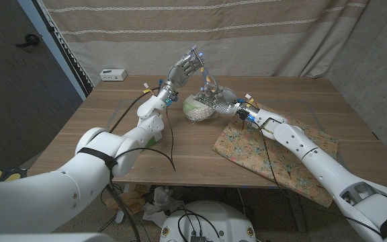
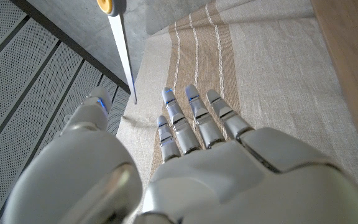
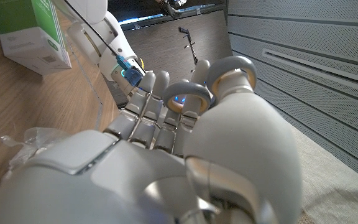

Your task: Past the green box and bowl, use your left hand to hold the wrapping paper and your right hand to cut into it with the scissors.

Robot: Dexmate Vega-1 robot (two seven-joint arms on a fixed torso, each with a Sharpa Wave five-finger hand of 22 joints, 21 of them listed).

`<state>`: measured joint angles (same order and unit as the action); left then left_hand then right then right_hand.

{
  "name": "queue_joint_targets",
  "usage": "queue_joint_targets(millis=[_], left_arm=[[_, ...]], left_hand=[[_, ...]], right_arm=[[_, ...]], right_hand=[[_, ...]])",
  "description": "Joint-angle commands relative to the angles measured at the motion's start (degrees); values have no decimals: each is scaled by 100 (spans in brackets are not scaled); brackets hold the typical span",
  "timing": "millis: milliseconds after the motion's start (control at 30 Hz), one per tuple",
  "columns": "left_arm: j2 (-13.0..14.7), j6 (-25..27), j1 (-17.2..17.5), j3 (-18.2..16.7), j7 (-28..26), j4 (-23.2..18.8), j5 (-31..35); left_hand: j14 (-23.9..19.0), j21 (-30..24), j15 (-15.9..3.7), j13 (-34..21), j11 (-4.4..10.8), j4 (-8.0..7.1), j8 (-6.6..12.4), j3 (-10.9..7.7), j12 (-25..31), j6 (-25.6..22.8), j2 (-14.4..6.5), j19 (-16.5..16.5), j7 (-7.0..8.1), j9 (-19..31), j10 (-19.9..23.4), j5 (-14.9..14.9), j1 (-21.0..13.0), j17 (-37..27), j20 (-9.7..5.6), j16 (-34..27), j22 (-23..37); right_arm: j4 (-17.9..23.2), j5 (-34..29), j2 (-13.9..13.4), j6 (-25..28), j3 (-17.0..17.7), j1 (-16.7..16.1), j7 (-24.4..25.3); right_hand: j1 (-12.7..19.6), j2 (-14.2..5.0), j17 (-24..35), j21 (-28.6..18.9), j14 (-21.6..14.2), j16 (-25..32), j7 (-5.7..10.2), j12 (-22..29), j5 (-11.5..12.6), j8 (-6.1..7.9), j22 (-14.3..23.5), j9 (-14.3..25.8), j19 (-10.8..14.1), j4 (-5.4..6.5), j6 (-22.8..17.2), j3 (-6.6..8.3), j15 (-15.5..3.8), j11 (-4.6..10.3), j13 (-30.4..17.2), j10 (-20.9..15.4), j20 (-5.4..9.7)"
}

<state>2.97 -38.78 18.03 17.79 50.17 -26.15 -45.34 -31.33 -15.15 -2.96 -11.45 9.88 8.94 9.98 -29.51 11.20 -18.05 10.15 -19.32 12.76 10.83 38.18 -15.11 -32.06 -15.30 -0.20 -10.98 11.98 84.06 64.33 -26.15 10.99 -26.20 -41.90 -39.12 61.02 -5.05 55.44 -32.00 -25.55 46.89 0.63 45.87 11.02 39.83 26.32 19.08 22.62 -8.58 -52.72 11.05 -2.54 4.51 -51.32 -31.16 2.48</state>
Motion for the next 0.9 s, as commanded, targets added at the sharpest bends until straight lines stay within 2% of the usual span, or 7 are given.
queue_joint_targets(millis=[33, 300, 767, 900], left_arm=[[130, -37, 179, 20, -191, -325, -27], [207, -44, 261, 29, -323, -471, -65], [293, -18, 365, 64, -441, -634, -96], [336, 4, 411, 83, -501, -723, -88]], left_hand=[[51, 15, -925, -15, 87, 1, 44, 35, -13, 34, 10, -9, -5, 16, -29, -44, 55, 3, 18, -20, 0], [89, 25, -924, -22, 148, -7, 93, 67, 3, -28, -8, 13, -7, 25, -46, -57, 71, 23, 25, -21, 1], [132, 33, -925, -28, 146, -12, 124, 102, 11, -82, -14, 30, -6, 30, -77, -69, 87, 41, 27, -20, 1], [138, 34, -925, -29, 148, -13, 128, 111, 11, -88, -16, 31, -6, 30, -91, -73, 90, 46, 28, -23, 1]], right_arm=[[54, 110, 5, 133, 34, -27, 116], [171, 147, -37, 143, 93, -47, 195], [382, 245, -129, 235, 176, -115, 469], [441, 260, -155, 223, 205, -161, 549]], right_hand=[[282, -227, 63, -165, -207, 173, 43, 717, 15, -23, 130, 16, 119, 6, 111, -34, -914, 70, 37, -138, 114], [303, -240, 114, -315, -347, 346, 44, 805, 24, -31, 232, 66, 135, 10, 157, -63, -932, 58, 90, -285, 103], [311, -261, 154, -455, -340, 461, 42, 871, 28, -37, 318, 119, 126, 24, 192, -95, -926, 46, 95, -271, 102], [303, -259, 170, -542, -421, 550, 27, 925, 25, -35, 359, 167, 156, 31, 224, -118, -933, 65, 150, -393, 96]])
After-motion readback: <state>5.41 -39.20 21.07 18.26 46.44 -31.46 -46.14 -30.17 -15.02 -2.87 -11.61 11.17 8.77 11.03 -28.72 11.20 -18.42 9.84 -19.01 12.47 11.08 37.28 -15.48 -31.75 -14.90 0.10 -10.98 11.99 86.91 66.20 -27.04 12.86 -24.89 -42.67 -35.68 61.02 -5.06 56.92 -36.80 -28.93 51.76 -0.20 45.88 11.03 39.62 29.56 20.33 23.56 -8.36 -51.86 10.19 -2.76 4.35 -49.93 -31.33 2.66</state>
